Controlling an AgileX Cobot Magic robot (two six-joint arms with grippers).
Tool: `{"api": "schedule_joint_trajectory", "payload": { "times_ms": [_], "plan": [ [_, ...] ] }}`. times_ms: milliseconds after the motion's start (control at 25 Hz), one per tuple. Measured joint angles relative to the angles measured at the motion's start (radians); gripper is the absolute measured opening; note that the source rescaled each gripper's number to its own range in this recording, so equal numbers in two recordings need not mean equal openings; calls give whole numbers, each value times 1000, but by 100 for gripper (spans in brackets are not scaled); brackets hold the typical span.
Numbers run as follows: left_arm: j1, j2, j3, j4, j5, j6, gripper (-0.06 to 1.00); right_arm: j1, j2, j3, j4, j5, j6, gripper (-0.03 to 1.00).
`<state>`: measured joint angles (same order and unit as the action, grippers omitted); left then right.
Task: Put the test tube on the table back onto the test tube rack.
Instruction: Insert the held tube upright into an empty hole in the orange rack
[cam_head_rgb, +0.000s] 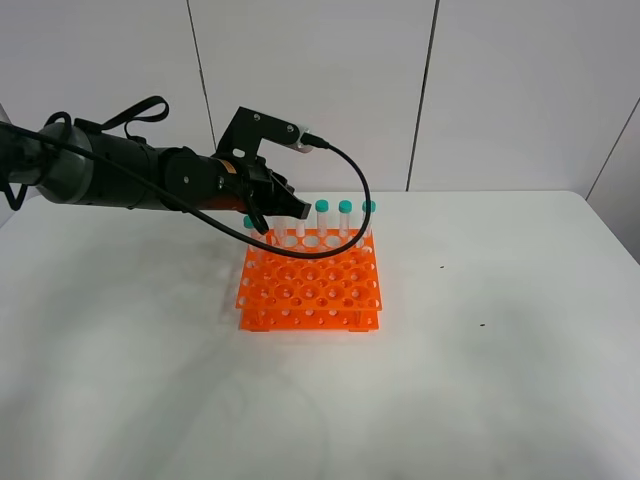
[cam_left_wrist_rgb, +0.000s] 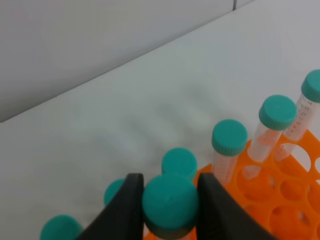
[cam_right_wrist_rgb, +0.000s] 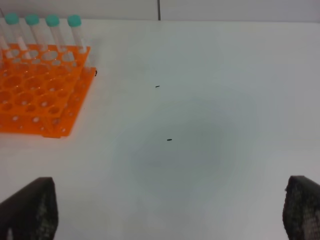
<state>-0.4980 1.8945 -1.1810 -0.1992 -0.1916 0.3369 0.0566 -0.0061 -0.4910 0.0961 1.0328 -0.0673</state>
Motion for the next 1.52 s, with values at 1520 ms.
{"api": "schedule_joint_trajectory", "payload": {
  "times_ms": [1520],
  "plan": [
    [27,-52,63,1,-53,3,1,0,0,0,0,0,0,100]
  ]
}}
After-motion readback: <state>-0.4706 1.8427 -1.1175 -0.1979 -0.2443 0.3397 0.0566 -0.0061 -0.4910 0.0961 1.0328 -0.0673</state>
